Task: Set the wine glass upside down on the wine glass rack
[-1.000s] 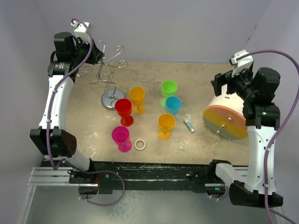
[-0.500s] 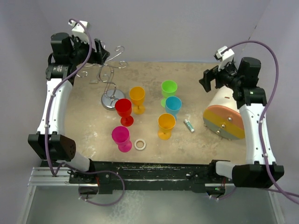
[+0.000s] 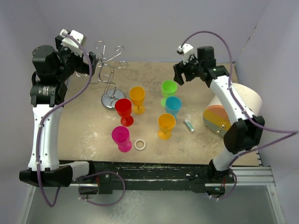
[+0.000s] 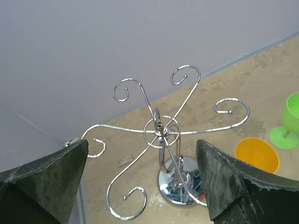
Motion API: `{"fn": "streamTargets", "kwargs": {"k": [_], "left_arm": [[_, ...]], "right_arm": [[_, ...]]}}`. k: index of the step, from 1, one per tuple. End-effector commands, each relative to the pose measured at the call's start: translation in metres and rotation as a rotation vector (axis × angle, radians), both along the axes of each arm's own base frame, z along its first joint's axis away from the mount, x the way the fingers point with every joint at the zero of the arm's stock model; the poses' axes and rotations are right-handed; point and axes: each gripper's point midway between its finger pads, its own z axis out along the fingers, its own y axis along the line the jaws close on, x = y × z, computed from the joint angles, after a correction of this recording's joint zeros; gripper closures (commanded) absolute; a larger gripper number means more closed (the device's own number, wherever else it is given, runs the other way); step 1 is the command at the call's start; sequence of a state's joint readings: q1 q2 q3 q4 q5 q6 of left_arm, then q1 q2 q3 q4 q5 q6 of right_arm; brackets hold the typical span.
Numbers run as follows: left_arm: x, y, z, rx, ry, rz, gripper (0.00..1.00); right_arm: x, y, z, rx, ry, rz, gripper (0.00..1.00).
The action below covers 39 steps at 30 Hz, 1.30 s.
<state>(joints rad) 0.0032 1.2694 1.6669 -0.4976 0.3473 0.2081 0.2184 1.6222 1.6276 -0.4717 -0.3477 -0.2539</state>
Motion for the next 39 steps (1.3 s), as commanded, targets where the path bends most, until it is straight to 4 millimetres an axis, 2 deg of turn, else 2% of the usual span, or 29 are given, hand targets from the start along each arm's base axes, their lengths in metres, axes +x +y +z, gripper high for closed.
{"fn": "streamTargets", "kwargs": {"k": [1,6,11,21,24,27,29,30,35,39], "left_arm": [[-0.015,0.010,-0.002,0.103,-0.039,0.027,0.01],[-0.022,0.014,0.001,0.100,-0.053,0.037,0.01],[-0.028,0.014,-0.001,0.099,-0.060,0.038,0.01],[-0.037,0.016,-0.006,0.109,-0.062,0.047,0.01],[-0.038,0.021,-0.012,0.099,-0.036,0.070,0.01],[-0.038,0.025,-0.018,0.091,-0.006,0.094,0.01],[-0.039,0.025,-0.022,0.078,0.014,0.102,0.01],[-0.039,0.025,-0.022,0.068,0.021,0.103,0.01],[-0.042,0.019,-0.019,-0.014,0.081,0.091,0.01],[-0.050,0.012,-0.013,-0.105,0.087,0.052,0.01]], "right_arm": [[0.006,0.008,-0.011,-0.080,0.062,-0.050,0.24],[0.013,0.022,-0.044,-0.111,0.162,-0.046,0.37],[0.017,0.025,-0.067,-0.137,0.225,-0.068,0.53],[0.021,0.026,-0.084,-0.156,0.254,-0.073,0.75],[0.021,0.026,-0.078,-0.151,0.242,-0.074,0.84],[0.020,0.029,-0.055,-0.104,0.213,-0.074,0.92],[0.026,0.024,-0.028,-0.092,0.148,-0.094,0.97],[0.029,0.021,-0.013,-0.081,0.115,-0.104,1.00],[0.037,-0.003,0.065,0.009,-0.051,-0.153,1.00],[0.026,-0.018,0.133,0.110,-0.193,-0.153,1.00]]}}
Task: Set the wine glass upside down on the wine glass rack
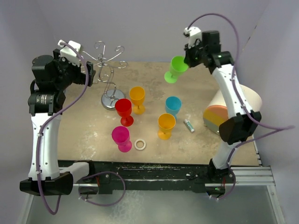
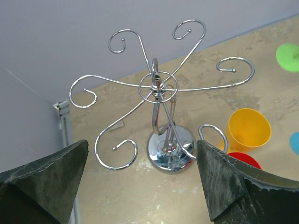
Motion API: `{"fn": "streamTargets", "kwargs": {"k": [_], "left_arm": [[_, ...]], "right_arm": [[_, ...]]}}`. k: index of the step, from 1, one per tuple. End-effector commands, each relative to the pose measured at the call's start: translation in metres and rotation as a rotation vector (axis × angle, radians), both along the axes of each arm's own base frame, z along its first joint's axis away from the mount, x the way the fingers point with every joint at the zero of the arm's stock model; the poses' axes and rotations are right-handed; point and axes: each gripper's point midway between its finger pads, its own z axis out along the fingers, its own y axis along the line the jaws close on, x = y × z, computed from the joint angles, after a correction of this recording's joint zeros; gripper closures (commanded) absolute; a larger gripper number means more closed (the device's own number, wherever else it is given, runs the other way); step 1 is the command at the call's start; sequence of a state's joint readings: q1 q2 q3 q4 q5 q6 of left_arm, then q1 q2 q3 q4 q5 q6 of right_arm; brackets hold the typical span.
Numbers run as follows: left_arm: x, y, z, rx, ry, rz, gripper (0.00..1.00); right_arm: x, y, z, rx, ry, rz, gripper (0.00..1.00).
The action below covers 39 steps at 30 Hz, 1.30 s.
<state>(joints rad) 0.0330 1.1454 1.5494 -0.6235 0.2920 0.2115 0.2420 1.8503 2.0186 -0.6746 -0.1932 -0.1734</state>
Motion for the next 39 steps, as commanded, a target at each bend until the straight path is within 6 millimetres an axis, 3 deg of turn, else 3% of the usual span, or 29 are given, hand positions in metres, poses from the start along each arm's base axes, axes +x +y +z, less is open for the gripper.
{"fn": "streamTargets", "kwargs": {"k": [1,4,9,12,17,23,26,31,34,39], "left_arm": [[-0.016,-0.011,0.028,-0.144,-0.037,-0.042,0.01],[-0.028,-0.027,0.040,-0.235,-0.042,-0.127,0.01],[-0.033,-0.053,0.063,-0.352,-0.028,-0.261,0.01],[-0.027,-0.063,0.067,-0.396,-0.005,-0.311,0.01],[-0.025,-0.086,0.069,-0.459,0.033,-0.415,0.02],[-0.028,-0.115,0.081,-0.557,0.066,-0.525,0.08],[-0.020,-0.123,0.083,-0.592,0.082,-0.521,0.11],[0.003,-0.116,0.071,-0.620,0.116,-0.415,0.23],[0.007,-0.117,0.062,-0.654,0.154,-0.403,0.28],[0.007,-0.124,0.054,-0.702,0.192,-0.433,0.47]], "right_arm": [[-0.025,-0.017,0.134,0.146,-0.304,-0.001,1.00],[-0.044,-0.011,0.173,0.217,-0.414,0.029,1.00],[-0.089,0.034,0.225,0.423,-0.510,0.217,1.00],[-0.108,0.060,0.244,0.457,-0.539,0.306,1.00],[-0.127,0.086,0.269,0.559,-0.572,0.389,1.00],[-0.135,0.120,0.276,0.594,-0.547,0.467,1.00],[-0.137,0.132,0.275,0.604,-0.530,0.491,1.00],[-0.139,0.142,0.273,0.638,-0.495,0.522,1.00],[-0.140,0.144,0.273,0.641,-0.491,0.532,1.00],[-0.140,0.144,0.271,0.642,-0.487,0.535,1.00]]}}
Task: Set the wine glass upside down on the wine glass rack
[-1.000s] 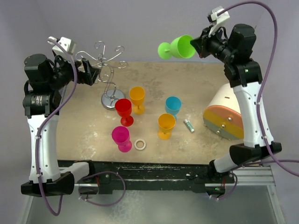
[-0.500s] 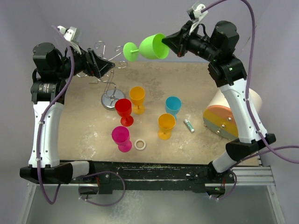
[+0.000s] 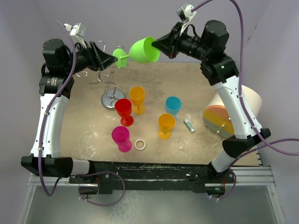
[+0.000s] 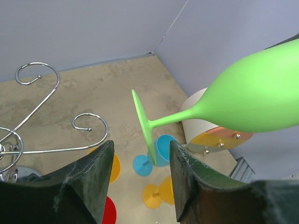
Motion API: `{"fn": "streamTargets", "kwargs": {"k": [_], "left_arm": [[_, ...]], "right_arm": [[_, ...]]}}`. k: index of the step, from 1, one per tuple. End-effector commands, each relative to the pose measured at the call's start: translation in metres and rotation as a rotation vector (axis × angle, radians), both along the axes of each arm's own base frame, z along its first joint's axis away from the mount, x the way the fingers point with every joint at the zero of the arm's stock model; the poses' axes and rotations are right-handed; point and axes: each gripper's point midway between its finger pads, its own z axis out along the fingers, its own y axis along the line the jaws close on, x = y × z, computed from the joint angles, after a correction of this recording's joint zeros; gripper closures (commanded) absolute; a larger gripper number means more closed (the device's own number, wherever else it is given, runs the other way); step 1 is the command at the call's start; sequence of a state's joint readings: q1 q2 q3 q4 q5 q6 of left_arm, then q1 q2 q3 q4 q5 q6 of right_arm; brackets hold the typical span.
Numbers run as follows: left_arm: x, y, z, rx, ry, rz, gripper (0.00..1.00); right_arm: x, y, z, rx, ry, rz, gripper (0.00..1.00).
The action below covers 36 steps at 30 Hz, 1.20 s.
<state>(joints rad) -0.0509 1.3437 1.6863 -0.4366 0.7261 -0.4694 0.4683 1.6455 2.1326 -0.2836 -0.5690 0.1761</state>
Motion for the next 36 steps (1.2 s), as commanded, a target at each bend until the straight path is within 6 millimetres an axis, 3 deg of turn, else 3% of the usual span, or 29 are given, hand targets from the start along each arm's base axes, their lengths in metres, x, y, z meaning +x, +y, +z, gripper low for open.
{"fn": "streamTargets", "kwargs": {"k": [1,20,27,31,36], "left_arm": [[-0.002,-0.006,0.013,-0.059,-0.025,-0.027,0.51],[0.000,-0.015,0.002,-0.092,0.018,-0.078,0.74],[-0.002,-0.017,0.004,-0.096,0.004,-0.099,1.00],[-0.008,-0.017,0.011,-0.096,-0.035,-0.110,1.00],[-0.013,-0.006,0.019,-0.086,-0.075,-0.080,1.00]], "right_arm": [[-0.017,-0.003,0.039,0.066,-0.094,0.030,1.00],[-0.019,0.000,0.035,0.071,-0.078,0.042,1.00],[-0.017,0.001,0.029,0.064,-0.067,0.042,1.00],[-0.015,0.000,0.026,0.056,-0.071,0.030,1.00],[-0.017,-0.003,0.020,0.030,-0.076,0.020,0.83]]}}
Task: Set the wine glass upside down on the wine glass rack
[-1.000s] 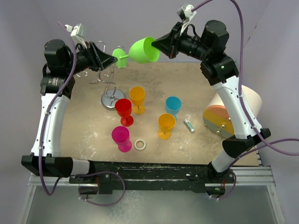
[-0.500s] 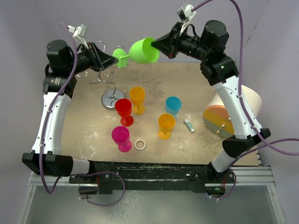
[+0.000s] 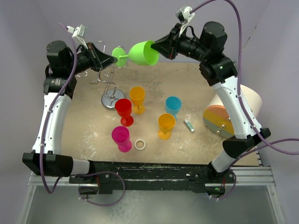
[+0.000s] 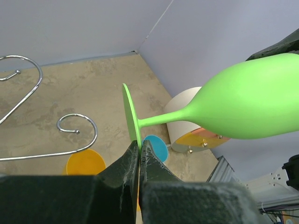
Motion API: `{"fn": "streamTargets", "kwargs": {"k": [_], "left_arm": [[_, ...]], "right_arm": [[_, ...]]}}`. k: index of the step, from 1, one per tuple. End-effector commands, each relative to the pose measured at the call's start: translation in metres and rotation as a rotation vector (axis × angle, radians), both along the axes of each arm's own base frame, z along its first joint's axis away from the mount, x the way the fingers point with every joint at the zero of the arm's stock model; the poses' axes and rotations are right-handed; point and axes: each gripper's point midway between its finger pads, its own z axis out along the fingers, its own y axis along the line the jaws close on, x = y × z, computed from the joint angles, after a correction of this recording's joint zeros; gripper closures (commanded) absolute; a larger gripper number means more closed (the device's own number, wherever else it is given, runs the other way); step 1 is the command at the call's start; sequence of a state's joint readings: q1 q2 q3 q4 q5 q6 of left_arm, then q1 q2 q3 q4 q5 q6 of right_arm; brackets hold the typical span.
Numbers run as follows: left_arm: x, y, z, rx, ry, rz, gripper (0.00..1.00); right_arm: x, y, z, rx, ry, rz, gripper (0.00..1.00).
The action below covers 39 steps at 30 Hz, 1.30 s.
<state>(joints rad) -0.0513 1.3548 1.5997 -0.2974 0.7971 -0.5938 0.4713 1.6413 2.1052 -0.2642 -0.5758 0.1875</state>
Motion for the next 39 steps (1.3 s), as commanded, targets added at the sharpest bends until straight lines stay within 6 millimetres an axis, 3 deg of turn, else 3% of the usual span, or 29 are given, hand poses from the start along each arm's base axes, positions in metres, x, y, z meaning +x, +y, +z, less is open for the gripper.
{"fn": "streamTargets", "kwargs": {"k": [1,6,13,18,27,34,39], "left_arm": [[-0.017,0.009,0.030,0.003,-0.127,0.002,1.00],[-0.019,0.030,0.038,0.036,-0.179,0.082,1.00],[-0.030,0.076,0.062,0.210,-0.329,0.309,1.00],[-0.038,0.131,0.077,0.417,-0.407,0.559,1.00],[-0.081,0.243,0.115,0.739,-0.448,1.034,1.00],[-0.095,0.298,0.119,1.004,-0.398,1.235,1.00],[-0.092,0.326,0.113,1.157,-0.326,1.303,1.00]], "right_arm": [[-0.018,-0.007,0.024,0.019,-0.093,0.008,0.78],[-0.024,-0.014,0.022,-0.013,-0.111,-0.007,0.45],[-0.040,-0.028,0.029,-0.056,-0.177,-0.028,0.17],[-0.045,-0.040,0.037,-0.088,-0.236,-0.074,0.12],[-0.046,-0.044,0.026,-0.128,-0.245,-0.081,0.09],[-0.048,-0.044,0.020,-0.136,-0.236,-0.071,0.08],[-0.049,-0.044,0.018,-0.139,-0.232,-0.068,0.08]]}}
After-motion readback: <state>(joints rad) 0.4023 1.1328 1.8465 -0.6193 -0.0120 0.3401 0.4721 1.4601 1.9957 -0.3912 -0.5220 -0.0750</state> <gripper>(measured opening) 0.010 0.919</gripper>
